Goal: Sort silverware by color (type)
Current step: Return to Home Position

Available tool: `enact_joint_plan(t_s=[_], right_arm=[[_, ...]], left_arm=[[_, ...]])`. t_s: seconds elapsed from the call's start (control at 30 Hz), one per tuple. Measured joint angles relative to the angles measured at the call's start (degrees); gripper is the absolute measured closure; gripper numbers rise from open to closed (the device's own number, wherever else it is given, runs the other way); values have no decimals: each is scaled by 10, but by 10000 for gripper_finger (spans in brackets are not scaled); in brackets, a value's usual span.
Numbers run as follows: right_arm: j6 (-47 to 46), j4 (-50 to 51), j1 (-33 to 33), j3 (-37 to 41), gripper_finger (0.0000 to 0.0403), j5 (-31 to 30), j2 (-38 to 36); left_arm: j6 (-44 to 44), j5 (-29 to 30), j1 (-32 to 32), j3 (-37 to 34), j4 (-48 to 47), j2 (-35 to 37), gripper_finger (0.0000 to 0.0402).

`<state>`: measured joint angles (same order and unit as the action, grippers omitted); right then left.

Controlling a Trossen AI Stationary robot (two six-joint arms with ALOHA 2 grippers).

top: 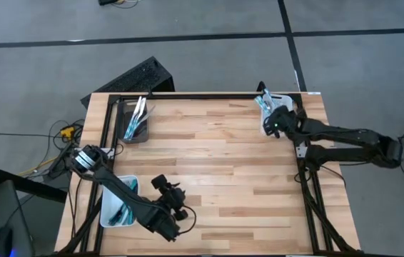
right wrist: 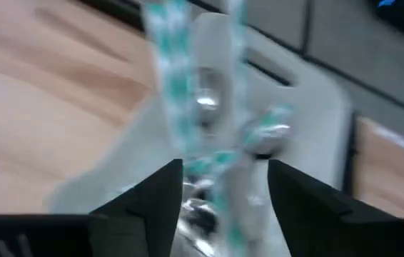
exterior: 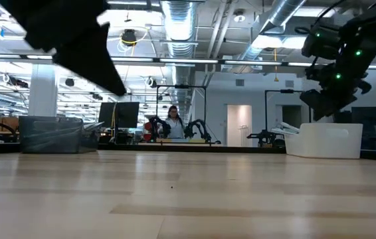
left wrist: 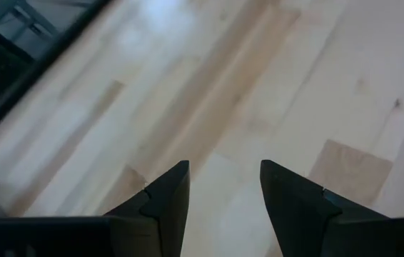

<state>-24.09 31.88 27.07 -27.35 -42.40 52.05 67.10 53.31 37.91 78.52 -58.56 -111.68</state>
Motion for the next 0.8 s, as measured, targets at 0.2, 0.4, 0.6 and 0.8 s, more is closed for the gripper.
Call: enact_joint_plan(t_s=[0.2,0.4,0.6,0.8], right_arm=[[-10,-96,-120,12,175,34,0],[27,-294,-308,12,188,22,0],[78,-419,-415,11,199,22,4],[157,-496,-427,11,210,146,6]], left_arm=[[98,58,42,0,-86,50,241],[175,166,103,0,-209,72,244],[198,202,84,-4,-243,71,255],[154,183,6,-73,-206,119,282]])
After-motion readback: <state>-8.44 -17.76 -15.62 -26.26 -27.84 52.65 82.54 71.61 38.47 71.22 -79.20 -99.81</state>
